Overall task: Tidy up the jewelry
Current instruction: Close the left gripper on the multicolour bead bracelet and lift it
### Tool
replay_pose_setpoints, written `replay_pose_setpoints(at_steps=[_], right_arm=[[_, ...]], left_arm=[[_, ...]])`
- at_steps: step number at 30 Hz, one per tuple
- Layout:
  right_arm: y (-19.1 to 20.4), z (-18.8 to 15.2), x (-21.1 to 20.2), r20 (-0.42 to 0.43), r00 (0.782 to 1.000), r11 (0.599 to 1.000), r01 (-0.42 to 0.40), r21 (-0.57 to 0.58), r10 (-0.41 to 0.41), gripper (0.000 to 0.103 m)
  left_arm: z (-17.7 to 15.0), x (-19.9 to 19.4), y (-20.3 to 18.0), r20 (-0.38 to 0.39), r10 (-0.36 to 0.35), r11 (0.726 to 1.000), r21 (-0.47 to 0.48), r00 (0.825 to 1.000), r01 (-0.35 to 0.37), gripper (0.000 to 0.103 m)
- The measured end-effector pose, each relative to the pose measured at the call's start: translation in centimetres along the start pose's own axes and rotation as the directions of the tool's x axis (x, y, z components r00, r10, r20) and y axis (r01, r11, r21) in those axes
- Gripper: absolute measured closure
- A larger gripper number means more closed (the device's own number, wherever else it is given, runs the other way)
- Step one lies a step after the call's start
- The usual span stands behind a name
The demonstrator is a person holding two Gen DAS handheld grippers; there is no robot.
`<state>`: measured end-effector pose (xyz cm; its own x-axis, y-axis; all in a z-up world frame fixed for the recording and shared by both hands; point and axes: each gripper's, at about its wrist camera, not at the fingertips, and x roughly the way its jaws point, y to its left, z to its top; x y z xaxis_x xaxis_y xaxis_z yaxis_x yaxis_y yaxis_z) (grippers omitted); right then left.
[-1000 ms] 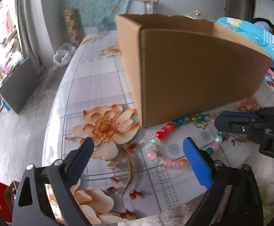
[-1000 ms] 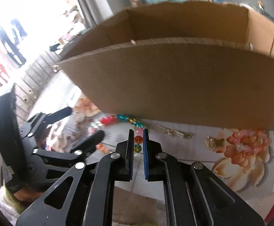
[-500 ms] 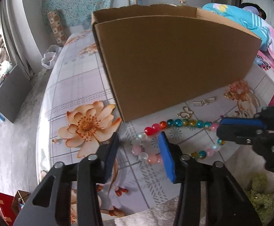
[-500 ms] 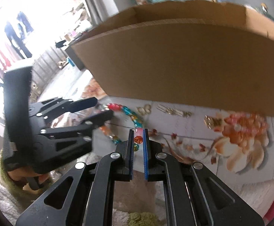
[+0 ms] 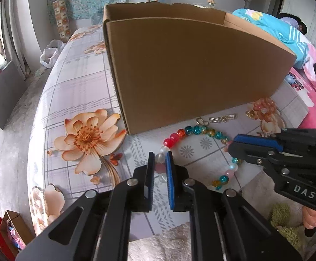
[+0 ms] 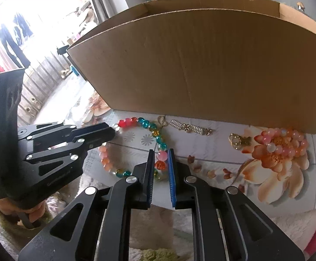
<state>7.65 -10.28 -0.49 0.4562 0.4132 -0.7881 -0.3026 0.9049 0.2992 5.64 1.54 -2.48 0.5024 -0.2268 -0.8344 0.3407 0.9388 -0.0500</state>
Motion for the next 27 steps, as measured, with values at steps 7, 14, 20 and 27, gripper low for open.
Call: replay_pose_setpoints(at_steps=[7,14,20,27], right_arm=[[0.8,0.6,1.0,-0.005,0.999,0.998,0.04,-0.044,-0.04,0.091],[0.6,0.4,1.1,-0.007,0.999,0.999,0.037,-0.038,-0.037,0.092],[0.3,0.2,1.0,-0.003,0.999,0.999,0.034,-0.035,-0.034,0.092],[0.0,0.1,0.9,0.0,1.0,0.999,0.021,-0.027,-0.021,0.092]], left_arm=[[0.5,0.1,-0.2,-0.022,-0.015,1.0,-0.007,1.0,0.014,0.092],[0.6,0.1,0.2,-0.038,-0.048,0.999,-0.022,0.998,0.047,0.083],[1.0,0.3,0.0,-0.051,-0.051,0.998,-0.028,0.997,0.05,0.08],[1.4,0.7,-0.9,-0.043,-0.019,1.0,-0.011,0.999,0.018,0.08]])
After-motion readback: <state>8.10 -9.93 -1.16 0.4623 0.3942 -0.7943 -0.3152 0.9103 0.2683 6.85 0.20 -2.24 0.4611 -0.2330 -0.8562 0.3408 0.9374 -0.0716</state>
